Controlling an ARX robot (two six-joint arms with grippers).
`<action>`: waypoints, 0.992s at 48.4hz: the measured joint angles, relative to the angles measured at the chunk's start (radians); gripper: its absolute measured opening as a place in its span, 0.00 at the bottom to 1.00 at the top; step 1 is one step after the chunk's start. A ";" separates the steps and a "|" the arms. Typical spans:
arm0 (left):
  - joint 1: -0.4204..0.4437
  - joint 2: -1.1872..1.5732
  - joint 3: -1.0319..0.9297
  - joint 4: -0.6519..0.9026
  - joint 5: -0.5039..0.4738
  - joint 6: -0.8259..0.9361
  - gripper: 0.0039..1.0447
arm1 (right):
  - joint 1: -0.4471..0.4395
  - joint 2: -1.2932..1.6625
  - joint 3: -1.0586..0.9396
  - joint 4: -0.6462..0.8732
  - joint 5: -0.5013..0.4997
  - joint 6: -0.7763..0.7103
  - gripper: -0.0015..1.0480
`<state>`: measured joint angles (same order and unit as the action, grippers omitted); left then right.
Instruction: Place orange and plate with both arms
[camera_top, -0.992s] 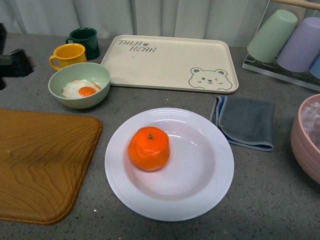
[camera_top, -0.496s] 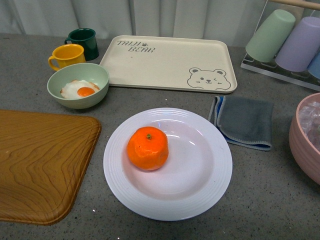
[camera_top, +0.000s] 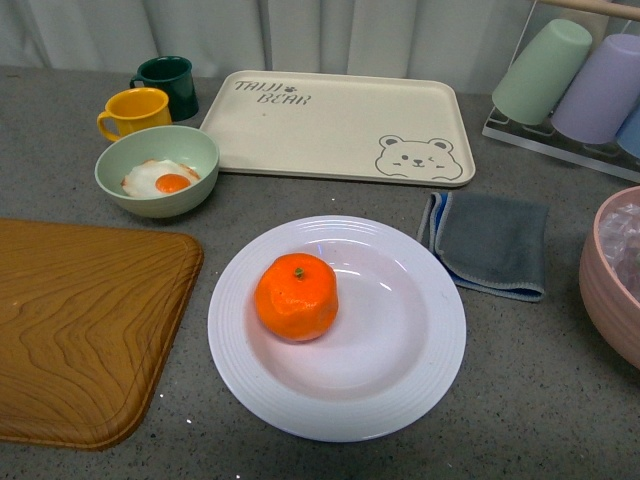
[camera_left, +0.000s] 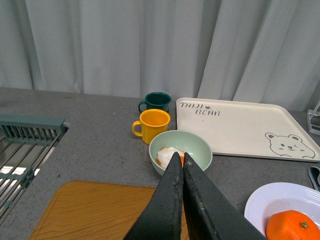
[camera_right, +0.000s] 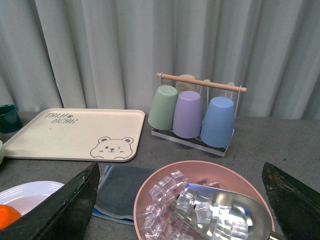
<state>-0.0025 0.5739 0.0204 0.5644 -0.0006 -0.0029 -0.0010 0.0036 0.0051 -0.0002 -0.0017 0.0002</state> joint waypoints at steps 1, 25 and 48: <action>0.000 -0.006 0.000 -0.006 0.000 0.000 0.03 | 0.000 0.000 0.000 0.000 0.000 0.000 0.91; 0.000 -0.290 0.000 -0.276 0.000 0.000 0.03 | 0.000 0.000 0.000 0.000 0.000 0.000 0.91; 0.000 -0.562 0.000 -0.557 0.000 0.000 0.03 | 0.237 0.957 0.252 0.182 0.229 0.189 0.91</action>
<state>-0.0025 0.0124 0.0204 0.0074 -0.0006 -0.0029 0.2363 0.9604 0.2573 0.1822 0.2272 0.1894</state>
